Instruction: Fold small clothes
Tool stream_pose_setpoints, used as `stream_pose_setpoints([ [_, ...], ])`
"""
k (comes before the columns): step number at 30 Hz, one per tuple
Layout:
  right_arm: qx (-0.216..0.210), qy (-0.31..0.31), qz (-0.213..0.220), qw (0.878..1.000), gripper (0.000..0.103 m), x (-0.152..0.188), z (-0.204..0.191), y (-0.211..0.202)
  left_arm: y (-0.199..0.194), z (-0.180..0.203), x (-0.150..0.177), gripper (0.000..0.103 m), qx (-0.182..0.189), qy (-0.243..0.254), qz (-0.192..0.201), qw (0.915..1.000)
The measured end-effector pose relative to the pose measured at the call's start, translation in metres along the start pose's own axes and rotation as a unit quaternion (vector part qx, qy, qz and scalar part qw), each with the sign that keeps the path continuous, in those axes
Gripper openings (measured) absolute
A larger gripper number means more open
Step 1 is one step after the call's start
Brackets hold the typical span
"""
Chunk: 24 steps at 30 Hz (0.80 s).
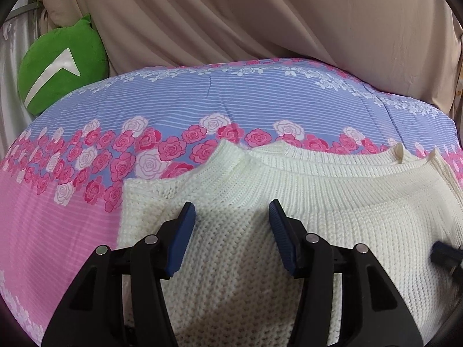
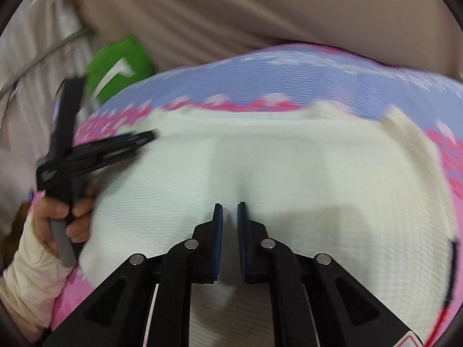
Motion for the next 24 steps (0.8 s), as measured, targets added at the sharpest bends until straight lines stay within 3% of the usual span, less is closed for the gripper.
stream_pose_setpoints([
  [4,0.008,0.12,0.043,0.992,0.0,0.01,0.084,-0.04,0.0,0.0,0.0,0.053,0.008,-0.003,0.002,1.0],
  [6,0.054,0.138,0.067,0.987,0.0,0.011,0.104,-0.059,-0.001,0.0,0.0,0.054,0.011,-0.005,0.003,0.9999],
  [7,0.053,0.141,0.076,0.986,0.003,0.008,0.106,-0.065,-0.002,0.0,0.001,0.055,0.014,-0.008,0.006,0.9999],
  [10,0.04,0.142,0.095,0.984,0.023,-0.013,0.099,-0.072,-0.014,-0.004,-0.003,0.059,0.035,-0.032,0.022,0.9986],
  [11,0.047,0.128,0.101,0.986,0.038,-0.022,0.093,-0.071,-0.021,-0.008,-0.007,0.066,0.043,-0.045,0.028,0.9977],
  [13,0.061,0.096,0.11,0.987,0.056,-0.045,0.083,-0.063,-0.032,-0.016,-0.016,0.078,0.045,-0.065,0.039,0.9961],
  [16,0.061,0.085,0.095,0.99,0.062,-0.069,0.082,-0.041,-0.035,-0.03,-0.032,0.085,0.037,-0.081,0.047,0.9949],
  [19,0.077,0.088,0.063,0.991,0.067,-0.076,0.089,-0.008,-0.011,-0.036,-0.029,0.085,0.031,-0.089,0.014,0.9955],
  [20,0.079,0.094,0.048,0.991,0.067,-0.073,0.089,0.001,-0.002,-0.037,-0.025,0.08,0.033,-0.091,0.003,0.9953],
  [21,0.081,0.098,0.031,0.991,0.066,-0.069,0.091,0.01,0.008,-0.036,-0.019,0.068,0.03,-0.092,-0.008,0.9953],
  [22,0.086,0.092,0.032,0.992,0.055,-0.069,0.09,0.01,0.011,-0.035,-0.015,0.061,0.022,-0.088,-0.012,0.9958],
  [23,0.085,0.083,0.042,0.992,0.027,-0.07,0.087,0.006,0.009,-0.033,-0.016,0.04,0.013,-0.079,-0.006,0.9968],
  [24,0.075,0.077,0.057,0.993,0.007,-0.072,0.082,-0.002,0.005,-0.029,-0.018,0.021,0.023,-0.073,0.002,0.9971],
])
Point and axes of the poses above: each gripper's, at about its wrist camera, not at the fingertips, and y roughly the way its jaws point, z to its right, x to its underside, the point moved 8 cm from there along y, roughly the way its jaws point, and after that the axes turned 2 degrees about y, right-handed, at the moved point
